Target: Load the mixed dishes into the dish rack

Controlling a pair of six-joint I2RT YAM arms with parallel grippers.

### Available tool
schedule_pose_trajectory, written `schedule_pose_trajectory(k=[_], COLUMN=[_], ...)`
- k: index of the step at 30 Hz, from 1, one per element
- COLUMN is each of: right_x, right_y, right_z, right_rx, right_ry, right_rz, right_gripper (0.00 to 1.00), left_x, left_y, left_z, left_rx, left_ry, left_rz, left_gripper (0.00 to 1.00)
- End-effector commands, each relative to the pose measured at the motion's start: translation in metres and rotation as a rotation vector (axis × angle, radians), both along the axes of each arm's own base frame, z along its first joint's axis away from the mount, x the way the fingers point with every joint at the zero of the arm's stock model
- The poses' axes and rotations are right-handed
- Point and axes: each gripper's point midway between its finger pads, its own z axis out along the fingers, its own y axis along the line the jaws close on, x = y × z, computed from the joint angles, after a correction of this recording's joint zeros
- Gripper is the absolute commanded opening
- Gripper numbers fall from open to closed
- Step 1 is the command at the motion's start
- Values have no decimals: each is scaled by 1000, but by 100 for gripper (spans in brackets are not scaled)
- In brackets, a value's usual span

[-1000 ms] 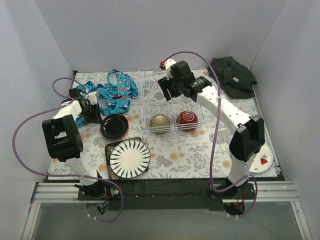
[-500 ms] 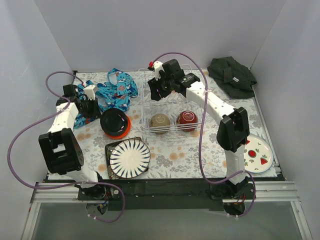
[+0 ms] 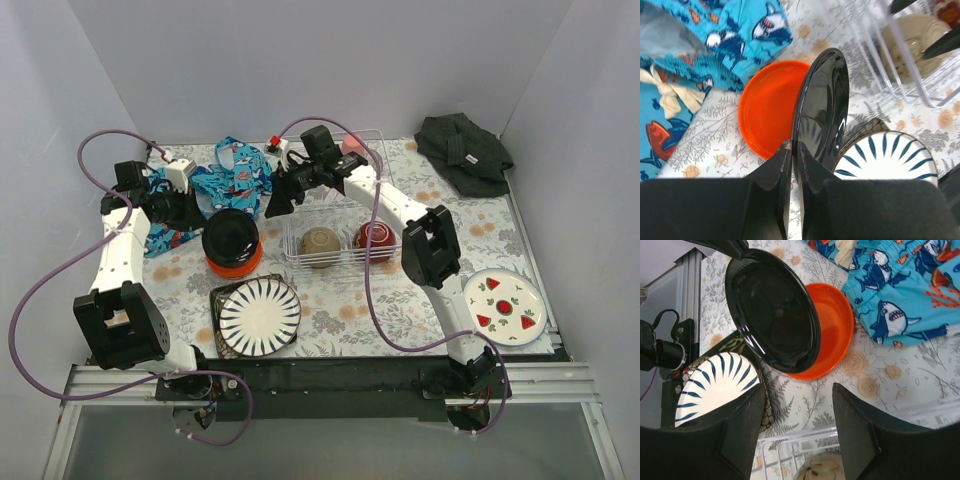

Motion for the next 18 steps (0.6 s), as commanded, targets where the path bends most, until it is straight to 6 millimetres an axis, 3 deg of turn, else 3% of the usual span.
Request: schedule_pose_trajectory(k=[1, 6, 18], right_x=[0, 5, 10], right_y=[23, 31, 51], right_z=[45, 38, 28], right_rx=[140, 152, 222], right_ry=[-95, -69, 13], right_rz=[67, 54, 60], right_gripper=[64, 64, 62], left_x=[-3, -11, -17], left_y=[-17, -27, -30], left_z=[65, 85, 101], left_rx=[-55, -89, -96], left_ry=[-141, -151, -166], left_rz=[-78, -105, -105], left_gripper=[0, 0, 0])
